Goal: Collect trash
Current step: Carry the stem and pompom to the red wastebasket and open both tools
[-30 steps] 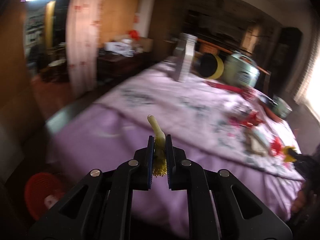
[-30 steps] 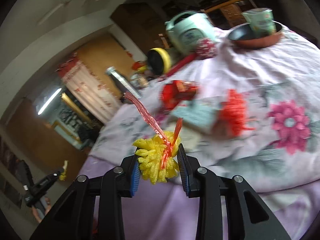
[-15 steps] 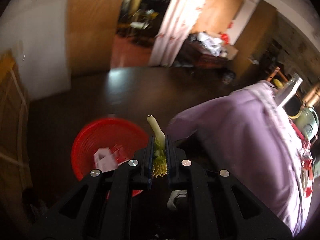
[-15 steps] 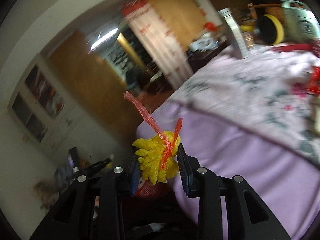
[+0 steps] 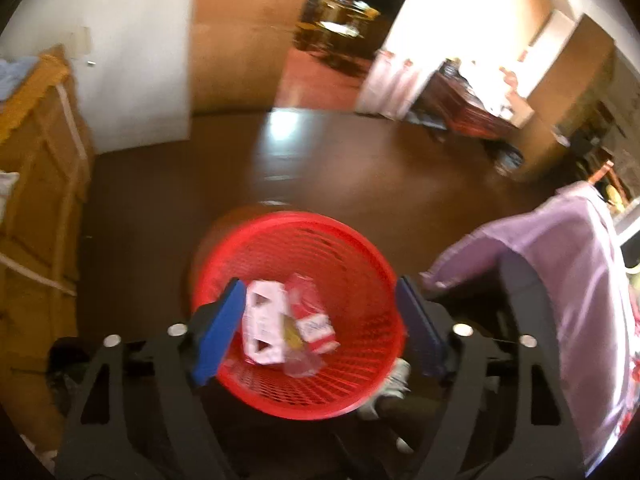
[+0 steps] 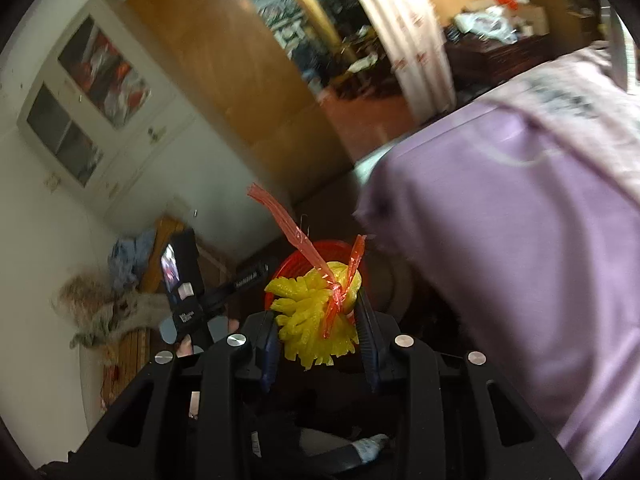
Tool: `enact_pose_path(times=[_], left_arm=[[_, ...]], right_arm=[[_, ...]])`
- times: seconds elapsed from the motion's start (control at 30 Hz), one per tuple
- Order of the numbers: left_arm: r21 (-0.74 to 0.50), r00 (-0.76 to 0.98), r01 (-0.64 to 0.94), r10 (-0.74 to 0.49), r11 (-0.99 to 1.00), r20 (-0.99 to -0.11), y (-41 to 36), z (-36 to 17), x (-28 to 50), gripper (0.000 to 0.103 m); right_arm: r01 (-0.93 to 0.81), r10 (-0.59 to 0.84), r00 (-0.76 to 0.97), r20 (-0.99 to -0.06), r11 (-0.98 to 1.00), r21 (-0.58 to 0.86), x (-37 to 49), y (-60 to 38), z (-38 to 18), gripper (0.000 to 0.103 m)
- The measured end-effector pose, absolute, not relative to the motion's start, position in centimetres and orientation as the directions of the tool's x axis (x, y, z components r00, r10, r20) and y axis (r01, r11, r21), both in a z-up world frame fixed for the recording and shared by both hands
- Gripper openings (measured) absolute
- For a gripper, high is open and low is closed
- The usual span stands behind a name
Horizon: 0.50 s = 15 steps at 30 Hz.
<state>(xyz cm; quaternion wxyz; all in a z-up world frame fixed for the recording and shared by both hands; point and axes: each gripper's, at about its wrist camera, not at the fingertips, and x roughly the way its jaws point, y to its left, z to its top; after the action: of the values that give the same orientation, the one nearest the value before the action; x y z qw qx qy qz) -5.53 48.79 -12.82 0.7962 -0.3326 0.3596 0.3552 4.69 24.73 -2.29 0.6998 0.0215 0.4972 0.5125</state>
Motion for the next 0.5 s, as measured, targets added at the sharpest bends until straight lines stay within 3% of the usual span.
enact_pose_path(times=[0.1, 0.3, 0.5], left_arm=[[-0.197, 0.408, -0.866, 0.421, 0.459, -0.81, 49.4, -12.2, -7.1, 0.088], [-0.21, 0.364, -0.912, 0.461, 0.352, -0.809, 51.4, -11.9, -9.9, 0.092], [-0.195, 0.325, -0.931, 0.456, 0.309, -0.828, 52.4, -12.9, -10.5, 0.093]], right_arm=[[-0.715, 0.698, -0.077, -0.712, 0.459, 0.528, 3.7, 28.3, -4.0, 0.034], [-0.752, 0.617, -0.158, -0.771, 0.43, 0.499, 2.4, 35.6, -7.0, 0.034], [-0.774, 0.59, -0.142, -0.795, 0.434, 0.461, 1.8, 40.6, -8.5, 0.051]])
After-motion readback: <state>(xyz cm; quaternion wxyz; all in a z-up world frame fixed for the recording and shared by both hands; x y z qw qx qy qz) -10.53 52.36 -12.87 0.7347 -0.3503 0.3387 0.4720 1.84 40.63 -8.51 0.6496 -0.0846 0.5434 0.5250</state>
